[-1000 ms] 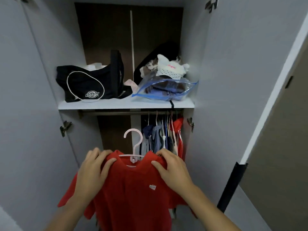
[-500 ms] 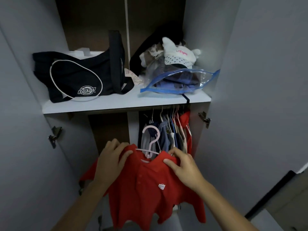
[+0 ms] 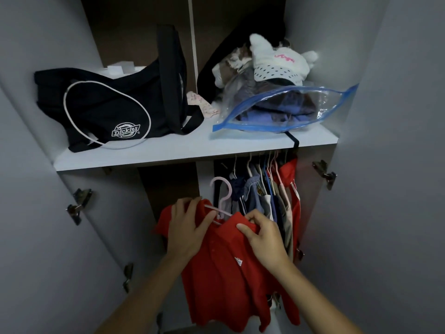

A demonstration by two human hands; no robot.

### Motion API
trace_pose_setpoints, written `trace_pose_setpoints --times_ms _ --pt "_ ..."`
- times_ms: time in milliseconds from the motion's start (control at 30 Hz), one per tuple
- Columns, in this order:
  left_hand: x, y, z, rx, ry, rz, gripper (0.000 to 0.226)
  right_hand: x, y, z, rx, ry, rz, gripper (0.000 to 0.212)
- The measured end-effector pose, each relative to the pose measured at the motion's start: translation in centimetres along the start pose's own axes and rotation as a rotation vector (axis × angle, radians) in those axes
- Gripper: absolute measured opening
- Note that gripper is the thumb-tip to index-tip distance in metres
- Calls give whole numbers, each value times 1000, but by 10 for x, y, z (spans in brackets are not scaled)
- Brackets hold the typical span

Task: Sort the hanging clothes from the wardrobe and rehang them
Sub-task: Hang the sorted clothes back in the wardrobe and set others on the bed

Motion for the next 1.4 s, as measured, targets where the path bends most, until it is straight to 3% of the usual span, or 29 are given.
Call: trace_pose_setpoints --times_ms 267,400,567,700,1033,1267,1400 --pt "-44 -77 -67 -66 131 -20 68 20 -53 -47 94 -71 25 17" --pt "-59 -108 -98 -77 114 41 65 37 -73 -74 106 -101 42 12" --pt "-71 -145 -126 -122 186 148 63 47 -87 -102 13 -28 70 11" --pt "-75 -174 -142 -165 197 187 53 56 -88 -122 69 3 105 13" --pt "-83 -215 -176 -278 291 145 88 75 -104 -161 172 10 200 7" --pt "-87 -238 -190 -281 231 182 66 85 -120 -173 204 11 286 10" --pt "-103 -253 -188 -326 245 166 81 95 -132 -174 181 38 402 10"
Point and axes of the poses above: each hand's wrist, its own z-axis away from the middle knuckle, its own y-axis out of the back of the hand, x = y × z, the point moved 7 cm from there along -z, towards the middle knuckle, and after that the axes turned 13 degrees about x, right-handed, at the moved point
